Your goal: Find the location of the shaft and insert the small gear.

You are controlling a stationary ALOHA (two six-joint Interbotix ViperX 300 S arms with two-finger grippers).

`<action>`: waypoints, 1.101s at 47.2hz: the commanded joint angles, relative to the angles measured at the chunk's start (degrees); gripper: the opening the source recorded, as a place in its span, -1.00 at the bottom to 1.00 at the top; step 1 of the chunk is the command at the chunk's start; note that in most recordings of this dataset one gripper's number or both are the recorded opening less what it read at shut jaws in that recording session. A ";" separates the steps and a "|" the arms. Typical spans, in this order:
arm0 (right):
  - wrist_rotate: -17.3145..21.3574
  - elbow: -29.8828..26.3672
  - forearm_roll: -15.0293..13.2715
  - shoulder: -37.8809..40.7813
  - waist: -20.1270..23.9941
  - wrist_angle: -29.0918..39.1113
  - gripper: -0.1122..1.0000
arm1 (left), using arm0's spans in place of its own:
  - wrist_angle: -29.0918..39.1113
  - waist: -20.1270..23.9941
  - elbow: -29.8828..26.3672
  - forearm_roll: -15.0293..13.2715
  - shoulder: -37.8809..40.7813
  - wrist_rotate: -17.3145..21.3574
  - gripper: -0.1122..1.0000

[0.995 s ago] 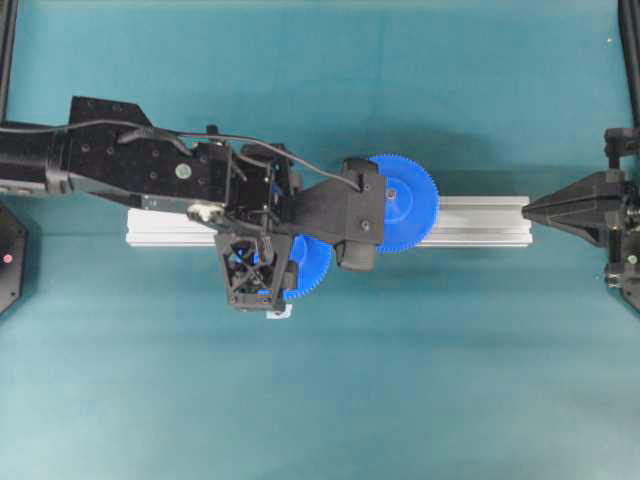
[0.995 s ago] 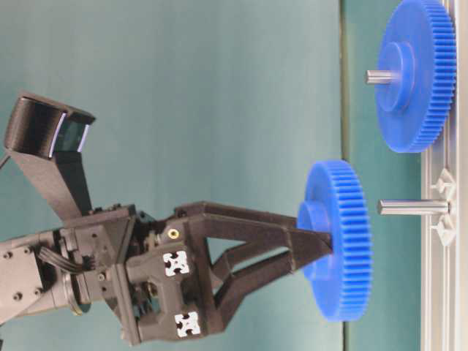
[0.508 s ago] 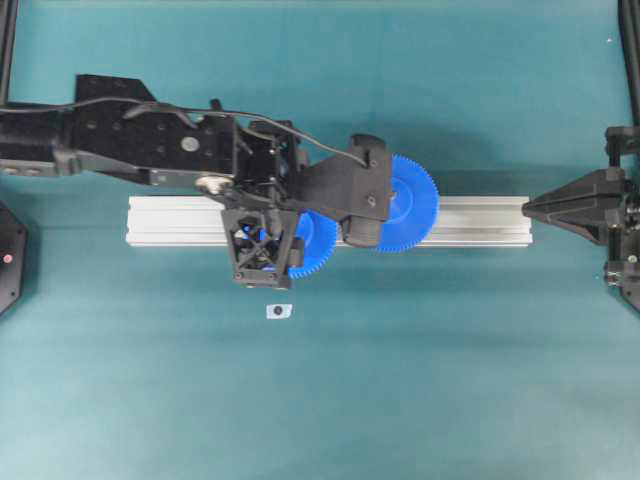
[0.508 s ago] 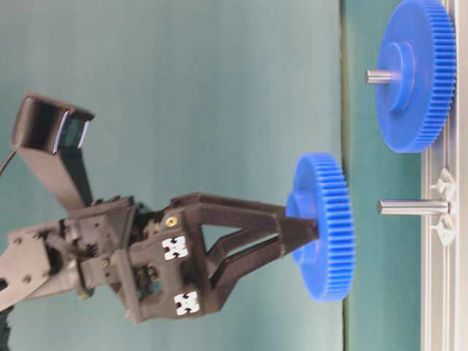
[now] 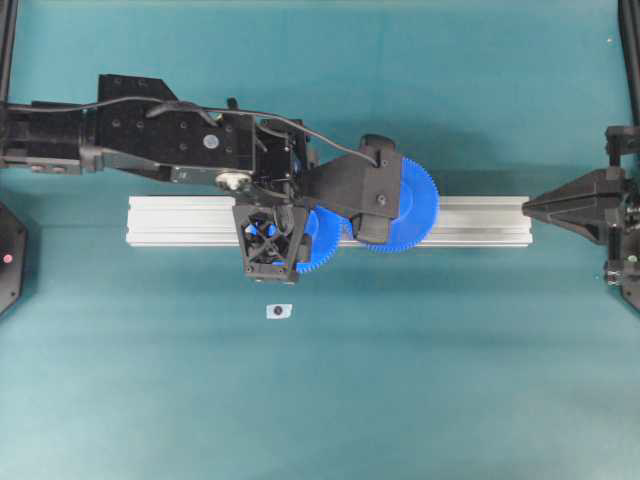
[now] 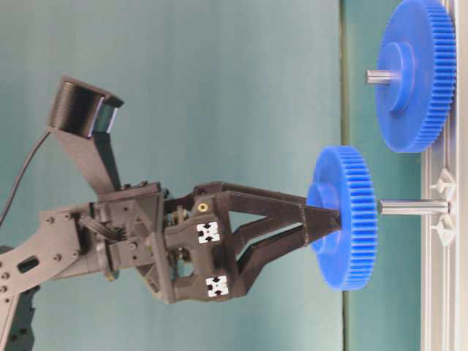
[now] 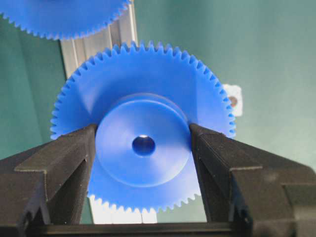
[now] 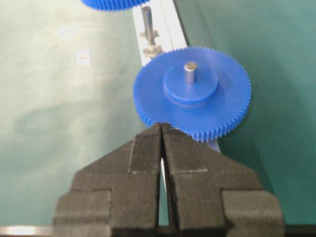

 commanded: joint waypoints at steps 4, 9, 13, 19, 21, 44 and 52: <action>0.44 -0.62 0.00 0.44 -0.18 -0.35 -0.79 | -0.79 0.44 -1.58 0.18 -0.88 0.18 0.35; 0.44 -0.62 0.00 0.44 -0.18 -0.35 -0.79 | -0.97 0.62 -1.58 0.18 -0.79 0.26 0.35; 0.44 -0.62 0.00 0.44 -0.18 -0.26 -0.79 | -0.97 0.70 -1.58 0.26 -0.79 0.26 0.35; 0.53 -0.62 0.00 0.44 -0.18 -0.35 -0.79 | -0.97 0.79 -1.58 0.18 -0.44 0.26 0.35; 0.44 -0.62 0.00 0.44 -0.18 -0.26 -0.79 | -1.05 0.79 -1.58 0.18 -0.26 0.26 0.35; 0.44 -0.62 0.00 0.44 -0.18 -0.35 -0.79 | -2.64 1.23 -1.58 0.18 1.49 0.44 0.35; 0.44 -0.62 0.00 0.44 -0.18 -0.26 -0.79 | -3.16 1.67 -1.58 0.26 2.02 0.53 0.35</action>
